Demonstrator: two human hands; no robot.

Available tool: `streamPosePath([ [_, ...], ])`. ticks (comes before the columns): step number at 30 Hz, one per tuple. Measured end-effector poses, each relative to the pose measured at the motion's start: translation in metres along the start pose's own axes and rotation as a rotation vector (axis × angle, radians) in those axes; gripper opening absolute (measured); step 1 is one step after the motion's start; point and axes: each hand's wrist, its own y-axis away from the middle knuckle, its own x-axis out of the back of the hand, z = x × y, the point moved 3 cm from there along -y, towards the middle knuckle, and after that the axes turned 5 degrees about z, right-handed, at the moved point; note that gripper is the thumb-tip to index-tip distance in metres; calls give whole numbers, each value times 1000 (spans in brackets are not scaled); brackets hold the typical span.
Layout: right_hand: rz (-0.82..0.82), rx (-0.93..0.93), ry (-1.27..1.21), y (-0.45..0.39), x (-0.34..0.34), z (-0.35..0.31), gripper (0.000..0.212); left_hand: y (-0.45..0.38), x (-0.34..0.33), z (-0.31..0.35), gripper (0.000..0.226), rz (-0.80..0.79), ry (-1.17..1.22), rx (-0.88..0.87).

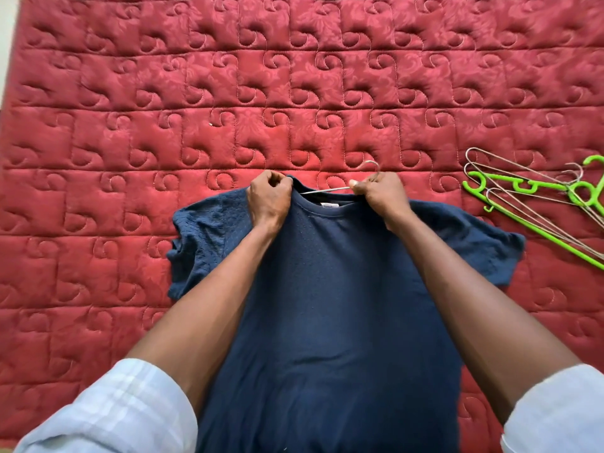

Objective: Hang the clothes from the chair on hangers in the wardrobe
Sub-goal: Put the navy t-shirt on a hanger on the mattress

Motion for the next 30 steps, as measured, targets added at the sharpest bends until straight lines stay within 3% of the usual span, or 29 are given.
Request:
streamPosePath([
  [5, 5, 3, 311, 3, -26, -30, 43, -6, 7, -17, 32, 2, -78, -160],
  [8, -3, -25, 364, -3, -25, -31, 29, -17, 9, -26, 44, -129, -260, -238],
  [12, 44, 46, 421, -2, -21, -38, 22, -20, 5, -27, 31, -231, -461, -393],
  [18, -57, 60, 73, 0, -21, -35, 10, -9, -1, -4, 47, -374, -334, -316],
  [21, -106, 98, 66, 7, -20, -36, 11, -6, 2, -5, 31, -382, -344, -351],
  [24, -23, 126, 79, 17, -12, -47, 17, -1, 13, 0, 18, -355, -330, -289],
  [28, 158, 140, 46, 44, 8, -70, 16, 8, 33, 18, 25, -322, -494, -285],
  [30, 185, 183, 49, 61, 15, -80, 16, 15, 47, 32, 36, -336, -460, -298],
])
